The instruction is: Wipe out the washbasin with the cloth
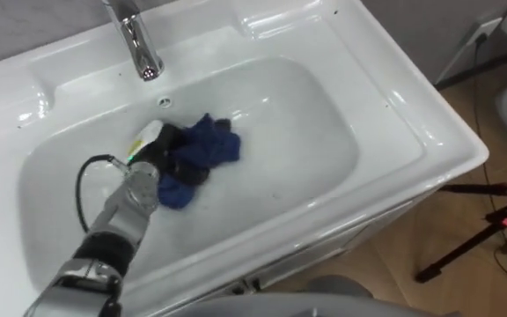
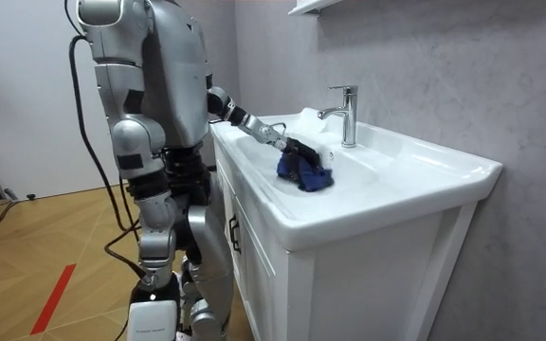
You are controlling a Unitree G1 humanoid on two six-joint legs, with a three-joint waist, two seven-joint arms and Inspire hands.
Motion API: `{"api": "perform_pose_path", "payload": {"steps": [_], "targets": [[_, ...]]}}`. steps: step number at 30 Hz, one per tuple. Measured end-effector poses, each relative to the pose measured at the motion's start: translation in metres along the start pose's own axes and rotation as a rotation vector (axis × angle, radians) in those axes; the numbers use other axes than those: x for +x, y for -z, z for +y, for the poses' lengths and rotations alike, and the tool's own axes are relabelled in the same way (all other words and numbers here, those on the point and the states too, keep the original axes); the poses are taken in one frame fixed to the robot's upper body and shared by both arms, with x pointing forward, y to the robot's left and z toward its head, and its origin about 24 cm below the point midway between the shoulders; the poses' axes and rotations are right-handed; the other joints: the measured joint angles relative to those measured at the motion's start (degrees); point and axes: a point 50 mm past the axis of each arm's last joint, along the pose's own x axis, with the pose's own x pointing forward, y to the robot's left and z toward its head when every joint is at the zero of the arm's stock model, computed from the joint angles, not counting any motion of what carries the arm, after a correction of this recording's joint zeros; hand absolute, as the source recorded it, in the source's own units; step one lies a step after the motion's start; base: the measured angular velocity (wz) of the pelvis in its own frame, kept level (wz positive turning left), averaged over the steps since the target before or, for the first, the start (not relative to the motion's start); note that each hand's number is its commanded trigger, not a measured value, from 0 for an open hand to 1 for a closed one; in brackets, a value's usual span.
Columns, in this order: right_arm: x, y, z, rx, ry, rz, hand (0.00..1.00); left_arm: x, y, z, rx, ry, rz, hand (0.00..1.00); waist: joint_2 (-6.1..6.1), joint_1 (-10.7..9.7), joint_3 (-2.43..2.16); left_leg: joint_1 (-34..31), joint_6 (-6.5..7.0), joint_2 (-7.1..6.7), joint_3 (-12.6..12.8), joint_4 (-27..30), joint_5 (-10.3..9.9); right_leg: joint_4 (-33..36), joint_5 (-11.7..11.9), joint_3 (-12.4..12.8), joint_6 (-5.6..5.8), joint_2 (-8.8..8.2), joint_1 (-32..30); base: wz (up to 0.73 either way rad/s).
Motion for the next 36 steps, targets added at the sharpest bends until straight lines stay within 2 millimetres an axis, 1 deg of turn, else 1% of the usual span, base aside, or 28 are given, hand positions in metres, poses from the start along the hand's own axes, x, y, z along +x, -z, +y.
{"api": "perform_pose_path", "payload": {"steps": [2, 3, 5, 6, 7, 8, 10, 11, 13, 14, 17, 19, 20, 24, 28, 29, 33, 34, 36], "targets": [[0.000, 0.004, -0.004, -0.026, 0.021, 0.031, 0.00, -0.009, 0.026, 0.005, 0.278, -0.117, 0.024, 1.00, 0.46, 0.70, -0.23, 1.05, -0.70, 0.80, -0.09, -0.06, 0.21, -1.09, 0.46, -0.16, -0.78, 0.70, 1.36, 0.00], [0.000, 0.005, -0.005, -0.026, 0.024, 0.038, 0.00, -0.012, 0.030, 0.004, 0.353, -0.137, 0.030, 1.00, 0.66, 1.00, -0.30, 1.39, -0.82, 0.98, -0.14, -0.06, 0.27, -1.44, 0.58, -0.19, -0.98, 0.88, 1.74, 0.00], [0.000, 0.003, -0.014, -0.020, 0.044, 0.039, 0.00, -0.023, 0.037, -0.006, 0.612, -0.167, 0.029, 1.00, 1.94, 1.53, -0.88, 1.78, -1.44, 1.61, -0.21, 0.08, 0.16, -2.15, 0.87, -0.19, -1.52, 1.40, 2.27, 0.00], [-0.001, 0.001, -0.016, -0.018, 0.050, 0.035, 0.00, -0.026, 0.036, -0.010, 0.669, -0.163, 0.019, 1.00, 2.23, 1.54, -0.85, 1.99, -1.57, 1.70, -0.21, 0.08, 0.24, -2.24, 0.95, -0.11, -1.65, 1.41, 2.45, -0.06], [-0.002, -0.003, -0.019, -0.010, 0.055, 0.025, 0.00, -0.031, 0.036, -0.018, 0.760, -0.153, 0.007, 1.00, 2.54, 1.38, -0.85, 2.17, -1.80, 1.90, -0.33, 0.14, 0.38, -2.19, 0.99, -0.11, -1.84, 1.47, 2.61, -0.07], [-0.002, -0.005, -0.020, -0.003, 0.054, 0.015, 0.00, -0.036, 0.035, -0.025, 0.820, -0.150, -0.004, 1.00, 2.57, 1.34, -0.85, 2.25, -2.08, 2.16, -0.38, 0.18, 0.52, -2.20, 1.02, 0.03, -2.07, 1.69, 2.73, -0.05], [-0.003, -0.007, -0.020, -0.001, 0.055, 0.012, 0.00, -0.042, 0.033, -0.033, 0.879, -0.142, -0.012, 1.00, 2.63, 1.39, -0.88, 2.21, -2.58, 2.61, -0.37, 0.24, 0.66, -2.31, 1.04, 0.21, -2.16, 2.13, 2.75, -0.06], [-0.003, -0.007, -0.022, 0.000, 0.059, 0.008, 0.00, -0.042, 0.035, -0.034, 0.904, -0.123, -0.005, 1.00, 2.97, 1.32, -1.10, 2.09, -2.83, 2.83, -0.39, 0.24, 0.80, -2.30, 1.14, 0.33, -2.43, 2.40, 2.82, -0.10], [-0.003, -0.007, -0.023, 0.008, 0.059, 0.004, 0.00, -0.043, 0.038, -0.035, 0.930, -0.102, 0.012, 1.00, 3.22, 1.17, -1.06, 1.91, -3.16, 3.07, -0.40, 0.68, 1.04, -2.29, 1.24, 0.43, -2.87, 2.66, 2.72, -0.07], [-0.002, -0.007, -0.022, 0.019, 0.055, 0.004, 0.00, -0.043, 0.039, -0.035, 0.943, -0.093, 0.023, 1.00, 3.22, 1.17, -1.06, 1.74, -3.47, 3.23, -0.31, 1.29, 1.24, -2.33, 1.25, 0.45, -3.10, 2.77, 2.74, 0.00], [-0.003, -0.008, -0.023, 0.057, 0.061, -0.003, 0.00, -0.044, 0.043, -0.035, 0.952, -0.082, 0.049, 1.00, 3.25, 1.24, -1.06, 1.47, -3.76, 3.47, -0.25, 2.10, 1.48, -2.43, 1.18, 0.45, -3.57, 2.94, 2.83, 0.00], [-0.003, -0.008, -0.023, 0.075, 0.071, -0.010, 0.00, -0.046, 0.045, -0.035, 0.955, -0.079, 0.055, 1.00, 3.25, 1.24, -1.07, 1.56, -3.82, 3.47, -0.35, 2.18, 1.72, -2.44, 1.08, 0.35, -3.87, 2.93, 3.15, 0.03], [-0.003, -0.008, -0.024, 0.090, 0.076, -0.015, 0.00, -0.046, 0.045, -0.036, 0.955, -0.078, 0.058, 1.00, 3.24, 1.25, -1.06, 1.70, -3.83, 3.50, -0.51, 2.18, 1.81, -2.50, 1.17, 0.19, -4.33, 2.91, 3.40, 0.08], [-0.003, -0.011, -0.025, 0.131, 0.092, -0.038, 0.00, -0.047, 0.046, -0.037, 0.937, -0.077, 0.070, 1.00, 3.18, 1.56, -1.01, 2.41, -3.72, 3.50, -1.79, 2.09, 1.92, -2.54, 0.70, -0.19, -4.80, 2.91, 4.04, 0.07], [-0.004, -0.017, -0.026, 0.177, 0.106, -0.082, 0.00, -0.048, 0.044, -0.038, 0.822, -0.113, 0.126, 1.00, 3.29, 1.40, -0.91, 2.49, -3.73, 3.66, -2.04, 2.02, 1.93, -3.47, 0.65, -1.23, -4.98, 2.84, 4.87, 0.16], [-0.004, -0.018, -0.027, 0.186, 0.111, -0.096, 0.00, -0.048, 0.044, -0.038, 0.781, -0.130, 0.137, 1.00, 3.36, 1.64, -0.83, 2.48, -3.72, 3.66, -2.08, 1.91, 1.95, -3.43, 0.59, -1.27, -5.05, 2.84, 4.83, 0.07], [-0.004, -0.019, -0.027, 0.221, 0.121, -0.139, 0.00, -0.047, 0.047, -0.036, 0.654, -0.172, 0.150, 1.00, 3.43, 2.75, -0.77, 2.49, -3.66, 3.66, -2.54, 1.79, 2.01, -3.43, 0.32, -1.47, -5.22, 2.80, 4.85, 0.02], [-0.004, -0.021, -0.028, 0.222, 0.129, -0.150, 0.00, -0.047, 0.048, -0.035, 0.601, -0.188, 0.158, 1.00, 3.51, 2.67, -0.61, 2.43, -3.66, 3.65, -2.69, 1.76, 2.00, -3.50, 0.23, -1.89, -5.24, 2.71, 4.97, 0.19], [-0.005, -0.021, -0.027, 0.227, 0.139, -0.161, 0.00, -0.043, 0.045, -0.031, 0.511, -0.221, 0.168, 1.00, 3.32, 2.43, -0.09, 2.08, -3.66, 3.59, -3.94, 1.78, 2.00, -3.86, 0.15, -2.82, -5.22, 2.51, 5.21, 0.32]]}}
